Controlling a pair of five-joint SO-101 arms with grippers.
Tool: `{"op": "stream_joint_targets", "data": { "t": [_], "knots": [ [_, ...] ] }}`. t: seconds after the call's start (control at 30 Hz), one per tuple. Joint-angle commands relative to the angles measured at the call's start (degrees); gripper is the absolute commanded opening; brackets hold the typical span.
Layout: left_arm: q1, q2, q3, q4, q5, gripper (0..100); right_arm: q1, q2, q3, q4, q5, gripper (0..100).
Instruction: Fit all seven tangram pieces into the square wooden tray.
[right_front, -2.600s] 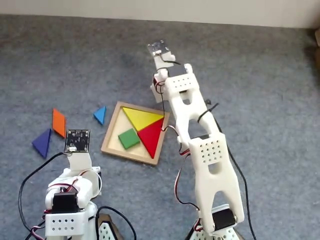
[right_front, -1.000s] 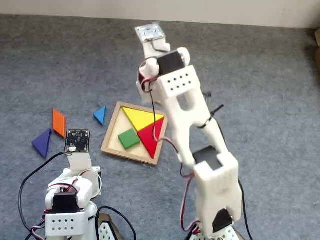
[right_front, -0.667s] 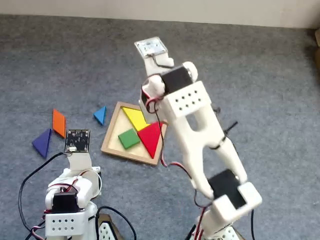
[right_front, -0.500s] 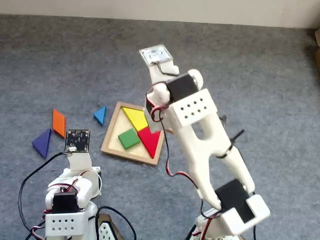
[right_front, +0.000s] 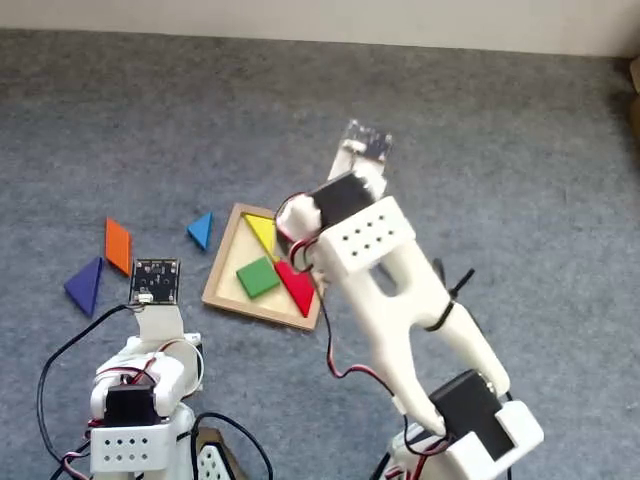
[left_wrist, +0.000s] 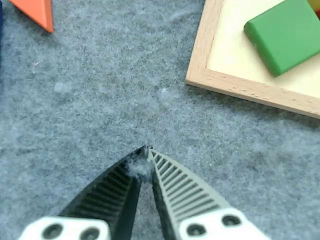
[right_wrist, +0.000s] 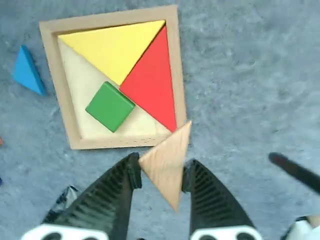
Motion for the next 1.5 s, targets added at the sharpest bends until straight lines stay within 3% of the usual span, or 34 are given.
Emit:
{"op": "stream_joint_targets", "data": {
  "t": [0.0, 0.3, 0.53, 0.73, 1.07, 1.3, 1.47],
  "knots": [
    [-0.6, -2.7, 1.1, 0.3, -0.3, 0, -3.7, 0.7, 5.3, -9.2, -6.0, 5.1],
    [-0.6, -2.7, 1.1, 0.3, -0.3, 0, -4.5, 9.4, 10.5, -23.5, -6.2, 5.6],
    [-0.6, -2.7, 1.1, 0.3, -0.3, 0, -4.4, 15.2, 10.4, -23.8, -6.3, 6.9],
    [-0.6, -2.7, 1.1, 0.3, -0.3, 0, -4.8, 15.1, 10.4, -23.6, -5.9, 20.0],
    [-0.6, -2.7, 1.1, 0.3, -0.3, 0, -6.7, 9.6, 10.4, -23.2, -5.3, 19.8],
    [-0.6, -2.7, 1.1, 0.3, -0.3, 0, -4.5, -4.5, 11.3, -22.7, 4.3, 18.2],
    [-0.6, -2.7, 1.1, 0.3, -0.3, 0, -0.7, -9.1, 14.6, -19.6, 16.9, 0.0]
  ]
}}
